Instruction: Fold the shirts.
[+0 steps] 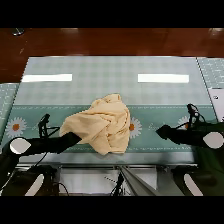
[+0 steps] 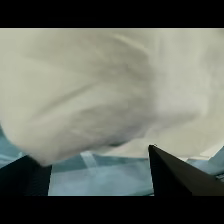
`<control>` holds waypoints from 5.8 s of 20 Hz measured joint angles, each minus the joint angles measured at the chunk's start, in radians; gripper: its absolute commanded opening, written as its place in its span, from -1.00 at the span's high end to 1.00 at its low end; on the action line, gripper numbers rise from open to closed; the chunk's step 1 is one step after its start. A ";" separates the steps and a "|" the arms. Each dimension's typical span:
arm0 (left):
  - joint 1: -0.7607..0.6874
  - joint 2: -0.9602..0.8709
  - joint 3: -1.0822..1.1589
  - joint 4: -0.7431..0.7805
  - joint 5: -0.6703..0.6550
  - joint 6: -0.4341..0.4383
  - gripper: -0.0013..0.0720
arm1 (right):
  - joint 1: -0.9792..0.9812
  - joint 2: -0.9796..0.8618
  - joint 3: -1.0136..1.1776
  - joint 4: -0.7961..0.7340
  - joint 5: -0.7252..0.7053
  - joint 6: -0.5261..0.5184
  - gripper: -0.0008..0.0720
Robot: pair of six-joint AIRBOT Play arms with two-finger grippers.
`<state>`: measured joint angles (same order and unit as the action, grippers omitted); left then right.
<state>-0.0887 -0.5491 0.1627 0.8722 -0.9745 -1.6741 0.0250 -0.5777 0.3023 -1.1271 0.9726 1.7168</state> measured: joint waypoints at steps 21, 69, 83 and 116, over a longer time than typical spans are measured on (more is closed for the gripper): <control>0.001 -0.074 0.077 -0.464 0.216 0.492 0.90 | 0.660 -0.598 0.132 0.697 -0.381 -0.314 0.92; 0.173 -0.395 0.478 -0.100 -0.046 0.418 0.88 | -0.072 -0.567 0.856 -0.355 0.126 -0.006 0.92; 0.462 -0.487 0.603 -0.076 -0.344 0.417 -0.95 | -0.432 -0.635 0.765 -0.213 0.220 -0.177 -0.67; 0.020 -0.724 0.520 -0.454 -0.025 0.647 0.89 | -0.557 -0.634 0.244 0.244 0.163 -0.477 -0.66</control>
<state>-0.0685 -1.2736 0.6827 0.4183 -0.9997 -1.0271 -0.5320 -1.2121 0.5465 -0.8829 1.1358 1.2400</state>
